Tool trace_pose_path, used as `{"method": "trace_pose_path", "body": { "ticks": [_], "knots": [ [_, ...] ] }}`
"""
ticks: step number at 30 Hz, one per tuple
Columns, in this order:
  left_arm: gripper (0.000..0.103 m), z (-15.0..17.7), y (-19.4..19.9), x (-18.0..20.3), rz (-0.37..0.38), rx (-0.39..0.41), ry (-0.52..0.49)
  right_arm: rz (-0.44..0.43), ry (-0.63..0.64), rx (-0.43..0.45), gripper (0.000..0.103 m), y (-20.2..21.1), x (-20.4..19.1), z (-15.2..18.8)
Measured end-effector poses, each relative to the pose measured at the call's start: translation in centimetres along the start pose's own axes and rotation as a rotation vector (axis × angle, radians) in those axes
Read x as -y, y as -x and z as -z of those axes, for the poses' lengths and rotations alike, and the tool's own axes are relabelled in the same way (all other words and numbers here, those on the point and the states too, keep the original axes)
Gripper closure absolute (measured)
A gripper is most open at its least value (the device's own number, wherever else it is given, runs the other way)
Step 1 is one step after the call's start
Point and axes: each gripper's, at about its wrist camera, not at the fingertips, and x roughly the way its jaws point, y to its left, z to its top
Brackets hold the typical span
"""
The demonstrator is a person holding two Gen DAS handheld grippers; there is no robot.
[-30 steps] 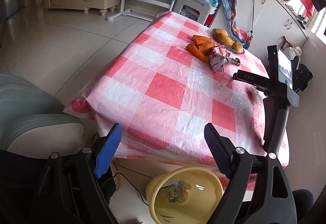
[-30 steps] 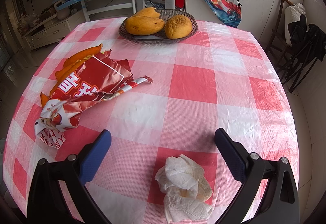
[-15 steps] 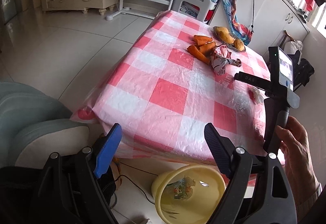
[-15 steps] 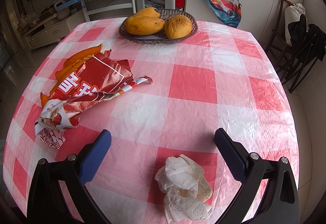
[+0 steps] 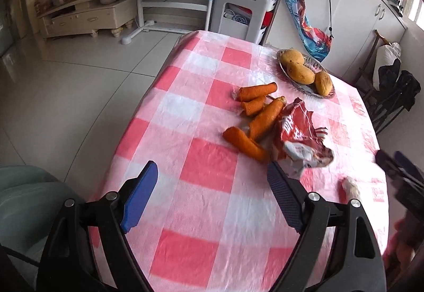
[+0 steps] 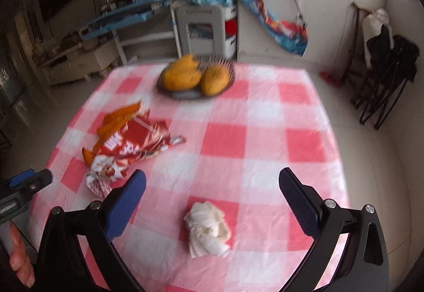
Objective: Collect trash
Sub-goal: 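Close the left gripper on an orange carrot, then lower the right gripper onto the crumpled white tissue and close it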
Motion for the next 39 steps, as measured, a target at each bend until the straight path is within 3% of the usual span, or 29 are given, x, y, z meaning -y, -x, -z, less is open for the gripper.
{"method": "trace_pose_path", "body": {
  "ticks": [3, 10, 13, 15, 18, 24, 30, 34, 39],
  "knots": [
    [0.029, -1.1, -2.9, 1.2, -0.022, -0.025, -0.026, -0.023, -0.052, 0.079, 0.007, 2.1, 1.9, -0.1],
    [0.035, -1.8, -6.1, 2.5, -0.055, -0.041, -0.038, -0.102, -0.085, -0.047, 0.007, -0.9, 2.9, 0.9],
    [0.054, -1.6, -6.3, 2.8, -0.024, -0.036, -0.058, -0.154, -0.093, -0.093, 0.007, -1.7, 2.4, 1.3],
    [0.076, -1.4, -5.9, 3.3, -0.014, -0.035, -0.091, -0.169, -0.093, -0.098, 0.007, -1.7, 2.0, 1.4],
    [0.089, -1.3, -5.2, 3.3, 0.012, -0.057, -0.11, -0.18, -0.081, -0.096, 0.007, -1.5, 1.6, 1.3],
    [0.091, -1.5, -3.7, 1.6, 0.118, -0.109, -0.058, -0.196, -0.068, -0.123, 0.007, -1.8, 1.4, 1.9],
    [0.091, -1.5, -3.2, 1.1, 0.172, -0.129, -0.034, -0.209, -0.024, -0.154, 0.007, -2.6, 0.5, 2.3],
    [0.091, -1.8, -1.9, 1.8, 0.187, -0.084, -0.052, -0.2, 0.025, -0.165, 0.007, -2.9, -0.4, 2.5],
    [0.091, -1.8, 0.6, 3.8, 0.152, 0.036, -0.149, -0.2, 0.06, -0.171, 0.007, -3.1, -1.1, 2.9]
  ]
}}
